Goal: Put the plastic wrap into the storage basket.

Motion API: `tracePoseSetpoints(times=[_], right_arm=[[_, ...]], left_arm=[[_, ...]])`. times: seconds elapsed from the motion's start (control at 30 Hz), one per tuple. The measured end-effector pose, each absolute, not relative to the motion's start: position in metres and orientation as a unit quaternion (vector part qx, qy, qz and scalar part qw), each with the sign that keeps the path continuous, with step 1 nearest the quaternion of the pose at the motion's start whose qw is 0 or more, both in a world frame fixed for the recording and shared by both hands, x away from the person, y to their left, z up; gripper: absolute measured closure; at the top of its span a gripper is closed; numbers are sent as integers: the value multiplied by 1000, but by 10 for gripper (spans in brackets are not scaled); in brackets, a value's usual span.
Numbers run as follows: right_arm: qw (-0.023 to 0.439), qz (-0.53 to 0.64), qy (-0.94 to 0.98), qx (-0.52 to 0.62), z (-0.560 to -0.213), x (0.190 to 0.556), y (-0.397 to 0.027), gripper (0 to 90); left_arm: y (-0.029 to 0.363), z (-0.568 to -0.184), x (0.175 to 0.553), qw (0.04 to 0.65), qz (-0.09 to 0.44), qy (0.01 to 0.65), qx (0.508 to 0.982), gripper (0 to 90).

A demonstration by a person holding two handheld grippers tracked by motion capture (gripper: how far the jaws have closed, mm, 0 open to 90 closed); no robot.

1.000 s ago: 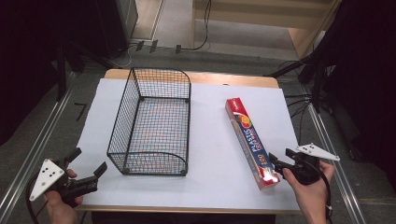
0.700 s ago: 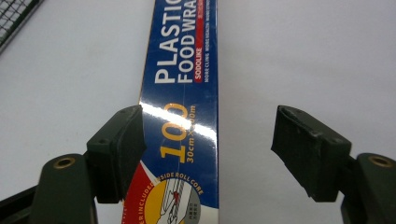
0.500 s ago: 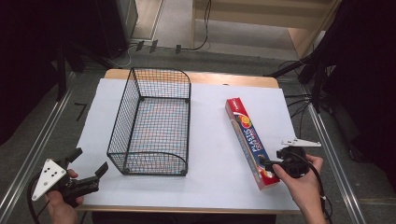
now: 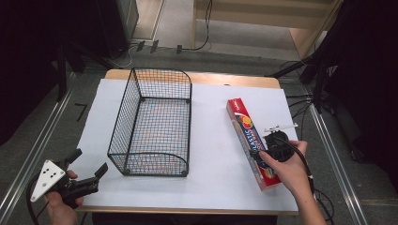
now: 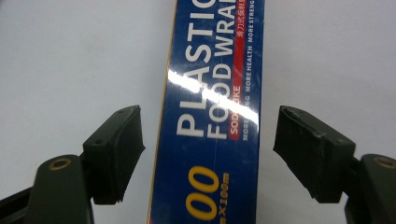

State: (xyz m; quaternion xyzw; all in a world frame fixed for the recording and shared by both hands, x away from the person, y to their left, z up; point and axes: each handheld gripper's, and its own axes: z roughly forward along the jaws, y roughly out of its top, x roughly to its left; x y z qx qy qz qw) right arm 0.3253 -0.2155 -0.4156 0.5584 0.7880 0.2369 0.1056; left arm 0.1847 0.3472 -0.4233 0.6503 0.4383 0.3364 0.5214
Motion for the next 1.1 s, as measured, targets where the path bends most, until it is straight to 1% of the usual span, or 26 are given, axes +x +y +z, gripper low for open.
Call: tracePoseSetpoints(times=[0.07, 0.4, 0.57, 0.6, 0.8, 1.1], right_arm=[[94, 220, 795, 558, -419, 335, -213, 260], [74, 201, 797, 565, -429, 354, -209, 298], [75, 197, 798, 565, -430, 359, -205, 318], [71, 195, 800, 564, -430, 361, -204, 336], [69, 187, 800, 566, -433, 367, -201, 338], [81, 162, 802, 570, -436, 371, -193, 343]], left_arm=[[348, -424, 185, 523, 336, 439, 649, 30], [347, -424, 185, 522, 335, 439, 650, 30], [347, -424, 185, 522, 335, 438, 651, 30], [347, -424, 185, 522, 334, 438, 651, 30], [347, -424, 186, 521, 334, 438, 652, 30], [347, -424, 186, 521, 333, 437, 654, 30]])
